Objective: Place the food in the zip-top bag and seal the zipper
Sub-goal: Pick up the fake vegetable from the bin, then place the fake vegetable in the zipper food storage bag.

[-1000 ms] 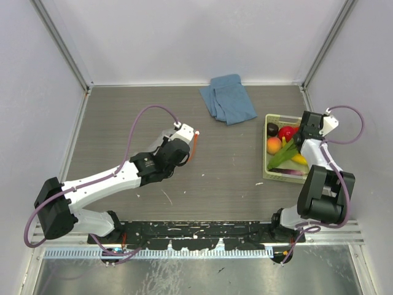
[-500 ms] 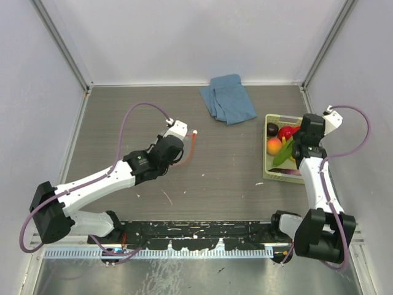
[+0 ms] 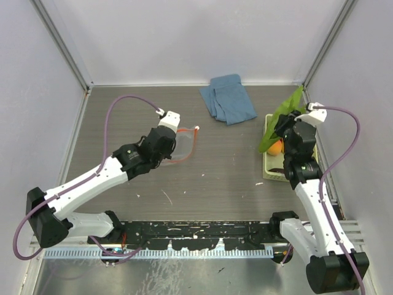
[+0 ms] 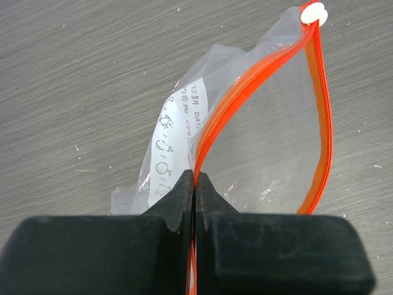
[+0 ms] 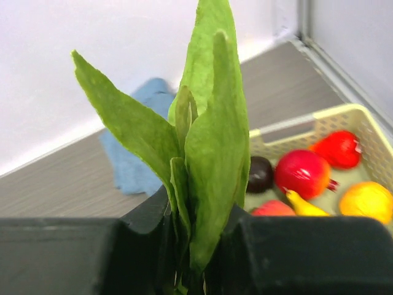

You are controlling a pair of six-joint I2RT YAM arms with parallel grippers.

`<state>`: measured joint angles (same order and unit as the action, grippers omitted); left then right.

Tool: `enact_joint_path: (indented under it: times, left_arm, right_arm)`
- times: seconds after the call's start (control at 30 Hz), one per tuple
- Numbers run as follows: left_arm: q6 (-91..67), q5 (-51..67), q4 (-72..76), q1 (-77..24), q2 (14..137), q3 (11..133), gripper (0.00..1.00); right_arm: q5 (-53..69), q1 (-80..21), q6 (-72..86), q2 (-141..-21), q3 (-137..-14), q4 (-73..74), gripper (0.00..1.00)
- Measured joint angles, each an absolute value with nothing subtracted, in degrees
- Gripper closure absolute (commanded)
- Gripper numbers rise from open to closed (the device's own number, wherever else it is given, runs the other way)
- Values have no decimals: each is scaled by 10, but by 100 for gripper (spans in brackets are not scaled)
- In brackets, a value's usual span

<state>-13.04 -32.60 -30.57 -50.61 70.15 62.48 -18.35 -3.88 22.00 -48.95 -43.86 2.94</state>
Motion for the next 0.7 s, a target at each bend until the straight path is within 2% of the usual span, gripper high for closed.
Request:
enact_joint_path:
  times: [0.4,0.7]
  left_arm:
    - [-167,-264,-349,-486,701,659,100]
    - [-187,-208,-358,-486,698,674,100]
  right_arm:
    - [-12,-100,246,-428,-398,-137,99]
    - [84,-155,320,-457,-367,-323,99]
